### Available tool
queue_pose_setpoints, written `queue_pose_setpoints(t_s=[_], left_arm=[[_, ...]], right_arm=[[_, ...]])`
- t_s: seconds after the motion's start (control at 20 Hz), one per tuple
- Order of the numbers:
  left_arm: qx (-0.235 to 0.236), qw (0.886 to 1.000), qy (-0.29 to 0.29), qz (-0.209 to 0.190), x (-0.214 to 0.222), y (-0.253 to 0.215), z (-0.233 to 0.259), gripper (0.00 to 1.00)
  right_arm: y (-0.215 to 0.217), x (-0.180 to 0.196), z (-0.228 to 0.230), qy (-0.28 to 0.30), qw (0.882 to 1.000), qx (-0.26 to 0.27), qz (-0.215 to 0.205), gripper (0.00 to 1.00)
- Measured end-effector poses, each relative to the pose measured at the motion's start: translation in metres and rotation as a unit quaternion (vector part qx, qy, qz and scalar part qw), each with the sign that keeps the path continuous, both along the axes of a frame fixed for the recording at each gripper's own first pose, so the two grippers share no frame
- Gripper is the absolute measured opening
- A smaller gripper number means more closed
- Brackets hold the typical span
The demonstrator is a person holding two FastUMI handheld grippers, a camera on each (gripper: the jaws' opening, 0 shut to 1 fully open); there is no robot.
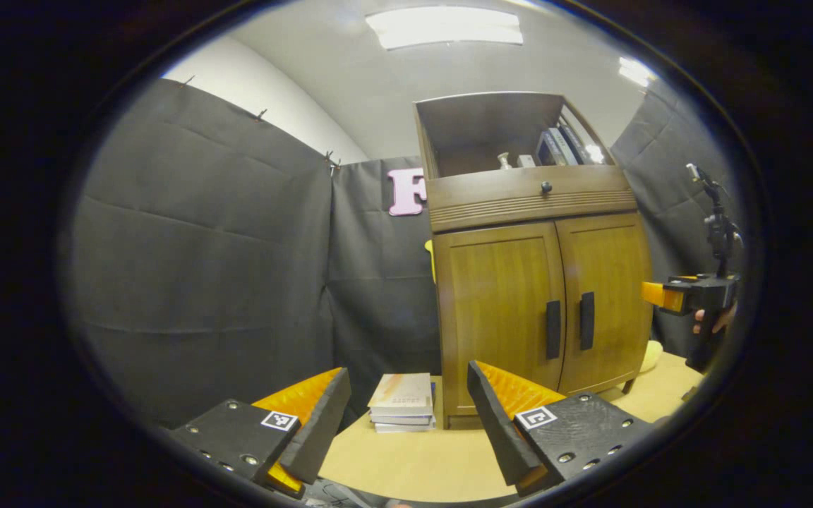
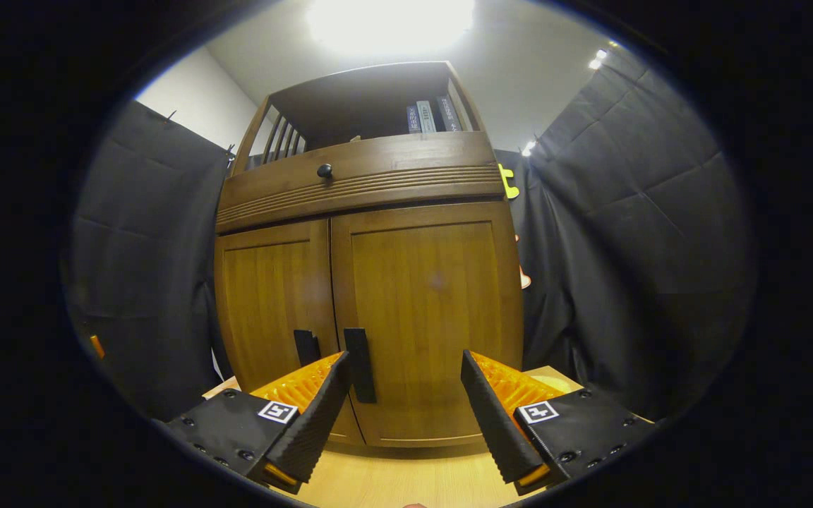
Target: Open the right door of the double-door shoe cabinet with the right hand, and open the left door with the left hand.
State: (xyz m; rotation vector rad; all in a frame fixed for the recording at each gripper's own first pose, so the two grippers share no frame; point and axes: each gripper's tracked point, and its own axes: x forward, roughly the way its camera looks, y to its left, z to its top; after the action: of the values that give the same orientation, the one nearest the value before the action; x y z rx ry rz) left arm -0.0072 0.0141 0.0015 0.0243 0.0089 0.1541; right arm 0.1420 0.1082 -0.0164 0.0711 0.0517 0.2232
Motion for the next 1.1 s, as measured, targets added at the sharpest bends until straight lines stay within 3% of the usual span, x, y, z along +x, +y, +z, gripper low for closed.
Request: queue_pose_setpoints(t_s=[0.9,0.95,1.1], left_arm=[[0.026,0.997,0.011,0.076,0.0,0.014,0.001,0.96],[0.027,0.996,0.01,0.08,0.0,0.015,0.002,0.96],[0.027,0.996,0.012,0.09,0.0,0.017,0.003,0.96]], right_arm=[[0.083,0.111,-0.054,0.06,0.997,-0.026,0.036,0.96],[0.086,0.116,-0.055,0.064,0.997,-0.029,0.034,0.89],[0.091,0.122,-0.073,0.086,0.995,-0.033,0.032,0.8]])
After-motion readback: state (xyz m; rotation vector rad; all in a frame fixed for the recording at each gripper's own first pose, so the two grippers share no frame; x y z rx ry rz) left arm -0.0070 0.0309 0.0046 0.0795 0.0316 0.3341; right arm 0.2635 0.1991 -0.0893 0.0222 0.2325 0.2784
